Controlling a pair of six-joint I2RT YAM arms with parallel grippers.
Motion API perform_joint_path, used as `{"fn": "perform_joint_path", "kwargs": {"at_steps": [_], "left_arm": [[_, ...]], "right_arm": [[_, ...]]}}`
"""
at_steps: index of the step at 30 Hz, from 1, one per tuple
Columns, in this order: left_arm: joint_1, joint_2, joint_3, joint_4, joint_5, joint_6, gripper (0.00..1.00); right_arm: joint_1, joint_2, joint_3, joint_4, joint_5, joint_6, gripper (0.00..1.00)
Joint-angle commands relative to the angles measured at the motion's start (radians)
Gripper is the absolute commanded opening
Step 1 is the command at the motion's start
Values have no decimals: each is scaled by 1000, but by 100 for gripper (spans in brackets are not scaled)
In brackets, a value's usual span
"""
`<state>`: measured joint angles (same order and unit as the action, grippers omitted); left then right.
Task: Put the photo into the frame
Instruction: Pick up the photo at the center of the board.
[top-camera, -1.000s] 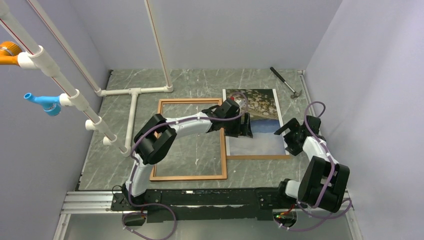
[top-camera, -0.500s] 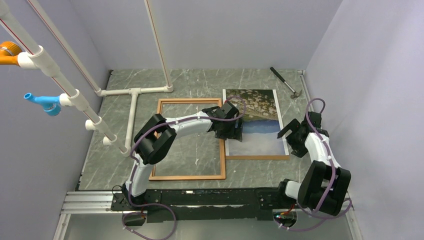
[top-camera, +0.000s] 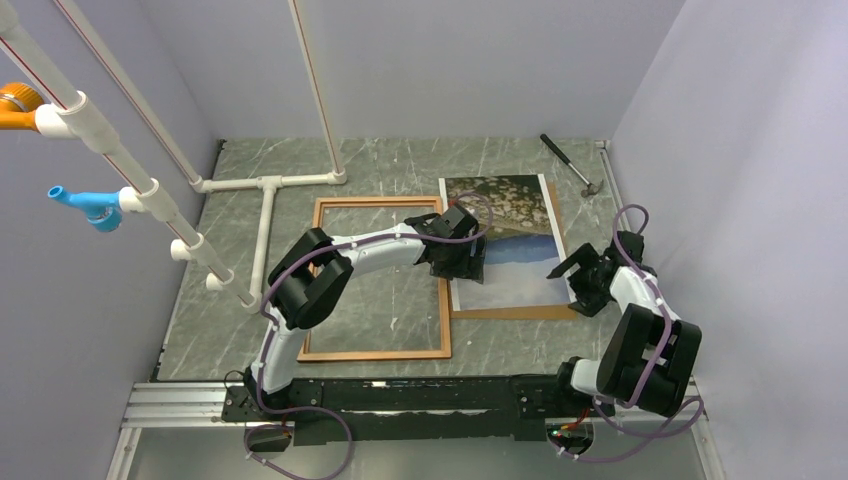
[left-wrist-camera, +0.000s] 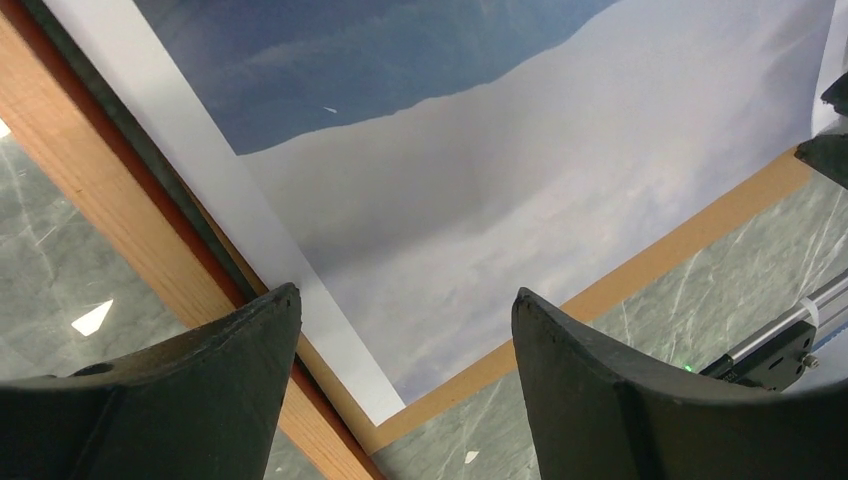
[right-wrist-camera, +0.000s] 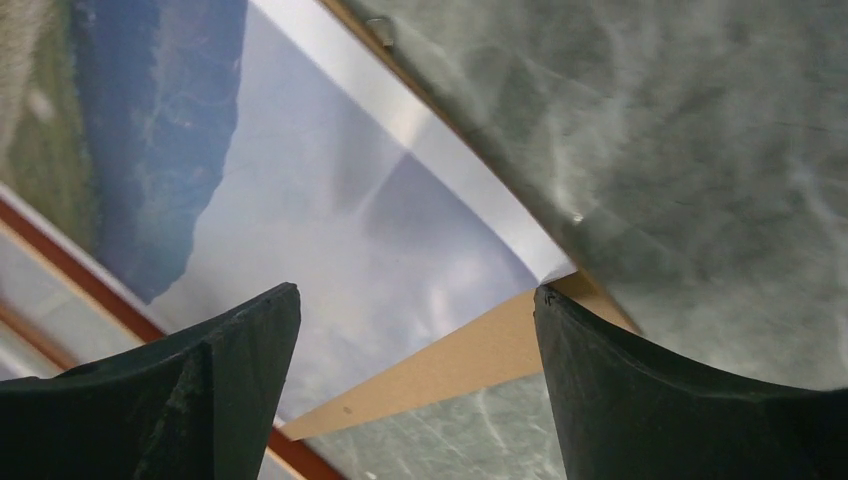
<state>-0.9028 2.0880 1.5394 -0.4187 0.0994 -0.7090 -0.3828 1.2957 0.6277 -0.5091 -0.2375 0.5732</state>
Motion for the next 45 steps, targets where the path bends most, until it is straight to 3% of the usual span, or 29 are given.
{"fn": "perform_joint_path", "kwargs": {"at_steps": [1,9,20,33,45], "left_arm": [[-5,8,-1,-17,-4,25,80],[-5,19,-1,-12,10,26,79],[-5,20,-5,-4,20,28,78],[-4,24,-9,3,27,32,76],[-5,46,1,4,45,35,73]], "right_arm": [[5,2,-55,139,-220,34,87],[2,-78,-103,261,-365,65,85],[-50,-83,-133,298,-275,101,85],[-140,-30,-224,517,-357,183,86],[-157,-3,-355,995,-634,371,84]]}}
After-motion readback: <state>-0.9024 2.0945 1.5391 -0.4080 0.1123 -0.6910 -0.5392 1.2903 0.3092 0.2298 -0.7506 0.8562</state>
